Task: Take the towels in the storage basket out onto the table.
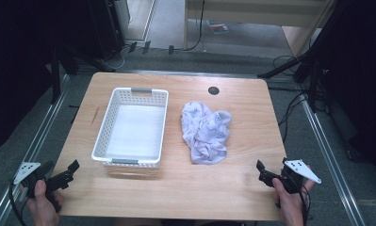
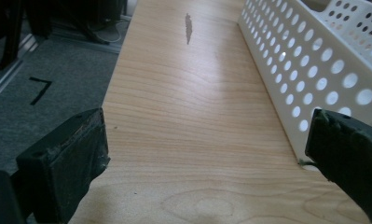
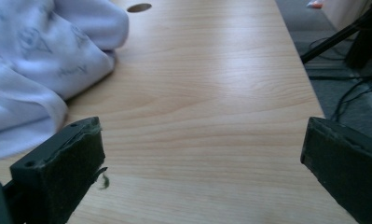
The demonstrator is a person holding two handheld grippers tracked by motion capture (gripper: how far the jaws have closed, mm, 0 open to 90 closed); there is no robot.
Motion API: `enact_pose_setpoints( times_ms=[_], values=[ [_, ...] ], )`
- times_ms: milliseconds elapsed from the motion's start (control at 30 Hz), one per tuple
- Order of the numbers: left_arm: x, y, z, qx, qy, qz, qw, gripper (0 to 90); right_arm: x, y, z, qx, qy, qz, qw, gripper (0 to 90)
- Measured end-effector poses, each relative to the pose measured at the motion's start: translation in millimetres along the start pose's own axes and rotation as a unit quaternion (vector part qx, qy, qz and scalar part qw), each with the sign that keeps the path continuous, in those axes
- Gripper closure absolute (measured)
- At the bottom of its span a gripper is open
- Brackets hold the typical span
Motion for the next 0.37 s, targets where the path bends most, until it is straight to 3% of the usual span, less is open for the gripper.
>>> enact_pose_setpoints(
  times_ms=[100, 133, 200, 267, 300, 333, 367],
  values=[
    [-2.0, -0.2, 0.1, 0.0, -0.01, -0.005, 0.9999, 0.0, -5.3, -2.0, 3.2, -0.004, 0.002, 0.018, 0.9998, 0.0],
    [-1.7, -0.1, -0.3, -0.002, -0.009, -0.002, 1.0, 0.0, -16.3, -3.4, 10.2, -0.008, -0.006, 0.039, 0.9992, 0.0],
    [0.1, -0.9, -1.5, -0.001, -0.001, -0.004, 1.0, 0.0, -20.8, -3.7, 13.2, -0.009, -0.011, 0.045, 0.9989, 0.0],
    [2.8, -0.3, -2.5, -0.005, 0.012, 0.001, 0.9999, 0.0, -38.6, -2.8, 24.3, -0.01, -0.019, 0.072, 0.9972, 0.0],
    [3.4, 0.9, -2.7, -0.009, 0.014, 0.007, 0.9998, 0.0, -59.5, 2.6, 35.6, -0.016, -0.034, 0.085, 0.9956, 0.0],
    [3.7, 1.4, -2.6, -0.01, 0.016, 0.009, 0.9998, 0.0, -59.5, 2.6, 35.6, -0.016, -0.034, 0.085, 0.9956, 0.0],
    [4.0, 1.5, -2.5, -0.009, 0.017, 0.01, 0.9998, 0.0, -71.4, 6.6, 41.2, -0.022, -0.048, 0.087, 0.9948, 0.0]
  ],
)
Point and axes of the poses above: each handheld gripper's, and its own axes: y roughly forward along the jaws, z roughly out of its top, x roughly to its right, the point moved 4 cm from there along y, roughly forward along the jaws, and after that the axes turned 11 degrees about -x, right-handed, at the moved point
